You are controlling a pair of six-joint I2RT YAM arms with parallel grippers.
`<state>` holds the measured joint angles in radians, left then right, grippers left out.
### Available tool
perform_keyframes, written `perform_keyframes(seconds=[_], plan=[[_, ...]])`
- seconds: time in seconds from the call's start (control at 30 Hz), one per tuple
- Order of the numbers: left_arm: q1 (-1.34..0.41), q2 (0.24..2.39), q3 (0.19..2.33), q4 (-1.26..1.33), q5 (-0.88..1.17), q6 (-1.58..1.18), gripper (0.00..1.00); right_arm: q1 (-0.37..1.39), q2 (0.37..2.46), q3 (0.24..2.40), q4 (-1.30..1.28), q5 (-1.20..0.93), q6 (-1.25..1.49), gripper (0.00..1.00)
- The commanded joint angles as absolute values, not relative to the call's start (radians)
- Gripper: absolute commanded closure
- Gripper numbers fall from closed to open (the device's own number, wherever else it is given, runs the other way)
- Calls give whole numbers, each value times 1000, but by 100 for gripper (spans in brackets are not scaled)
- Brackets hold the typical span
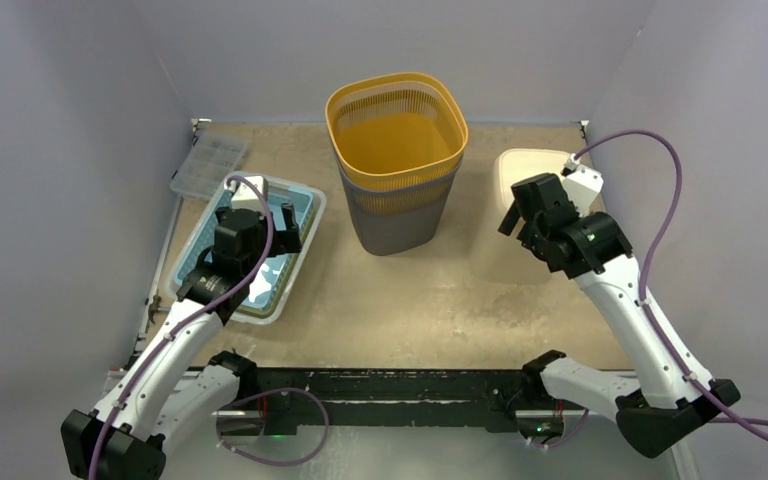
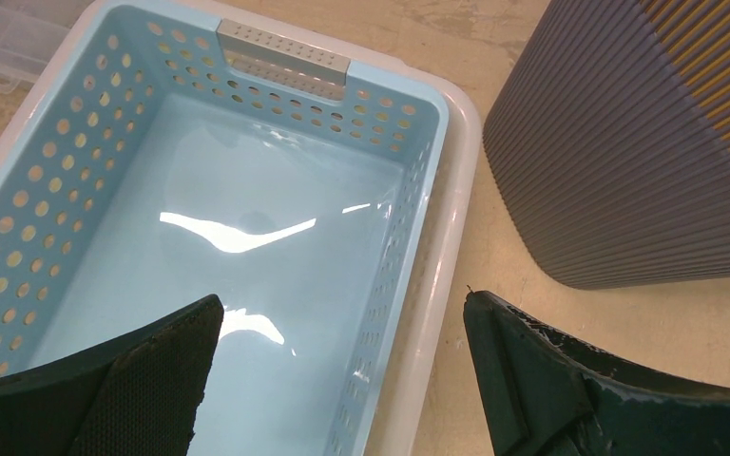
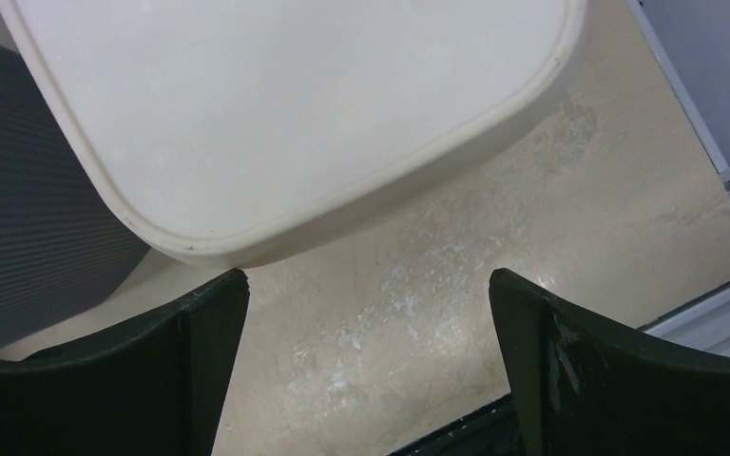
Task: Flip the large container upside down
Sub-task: Move the container to the corner of the board.
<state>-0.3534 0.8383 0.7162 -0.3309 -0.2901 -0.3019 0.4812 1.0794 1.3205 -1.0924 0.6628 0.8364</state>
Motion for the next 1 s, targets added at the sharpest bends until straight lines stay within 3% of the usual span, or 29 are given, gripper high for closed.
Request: perform_keyframes(seconds=[0.0,0.23,0.73,0.97], plan=[[-348,823,761,-315,-275,-290,4,436,1081,1357,-1051,644,807,1],[-347,811,759,-313,-273,-290,4,434,1004,1341,-987,625,872,1],[-347,807,760,-312,-262,-287,4,388,1048,1316,-813,642,894,1],[-347,805,759,-314,-259,-287,4,195,1131,1312,-661,526,692,19]])
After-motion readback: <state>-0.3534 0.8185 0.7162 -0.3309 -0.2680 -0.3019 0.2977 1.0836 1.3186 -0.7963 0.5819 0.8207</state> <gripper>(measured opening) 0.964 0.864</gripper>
